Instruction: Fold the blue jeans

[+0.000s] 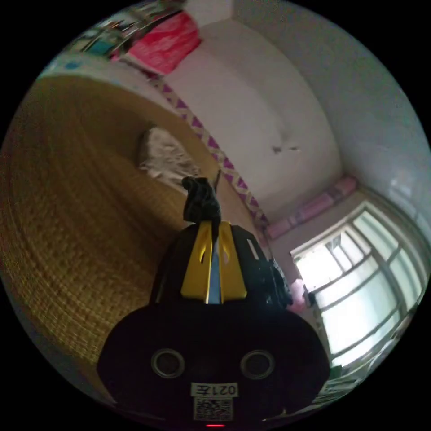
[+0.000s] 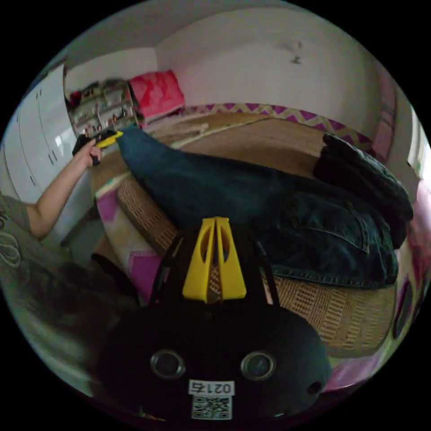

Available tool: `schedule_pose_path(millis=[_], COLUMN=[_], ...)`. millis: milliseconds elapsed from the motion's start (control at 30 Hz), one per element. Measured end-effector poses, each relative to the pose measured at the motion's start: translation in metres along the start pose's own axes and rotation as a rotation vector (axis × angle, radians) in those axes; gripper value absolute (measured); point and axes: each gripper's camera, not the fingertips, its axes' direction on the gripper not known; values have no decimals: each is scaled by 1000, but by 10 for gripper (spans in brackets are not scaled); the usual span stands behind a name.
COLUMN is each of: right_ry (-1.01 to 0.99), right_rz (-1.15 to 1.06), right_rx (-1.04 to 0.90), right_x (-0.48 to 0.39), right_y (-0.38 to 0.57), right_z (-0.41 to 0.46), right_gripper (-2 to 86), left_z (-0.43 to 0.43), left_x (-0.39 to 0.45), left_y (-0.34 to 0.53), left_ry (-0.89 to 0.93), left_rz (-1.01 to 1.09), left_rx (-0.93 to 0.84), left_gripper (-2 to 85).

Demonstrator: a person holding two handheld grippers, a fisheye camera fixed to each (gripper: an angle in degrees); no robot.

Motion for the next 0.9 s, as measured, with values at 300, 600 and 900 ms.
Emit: schedule_pose_path(millis=[300, 600, 900], right_ry=[-64, -120, -49], right_rz=[263, 423, 572], right_rx=[188, 182, 269], right_x=[79, 133, 191], right_y=[78, 156, 163], right_z=[-94, -127, -148], right_gripper=[-6, -5, 54], left_z=[136, 293, 313], left_x=[330, 386, 423], left_y=[120, 275, 303], left_ry=[6, -207, -176], left_rz=[630, 712, 781], left_rx=[-253, -548, -656], left_gripper=[-7, -6, 48])
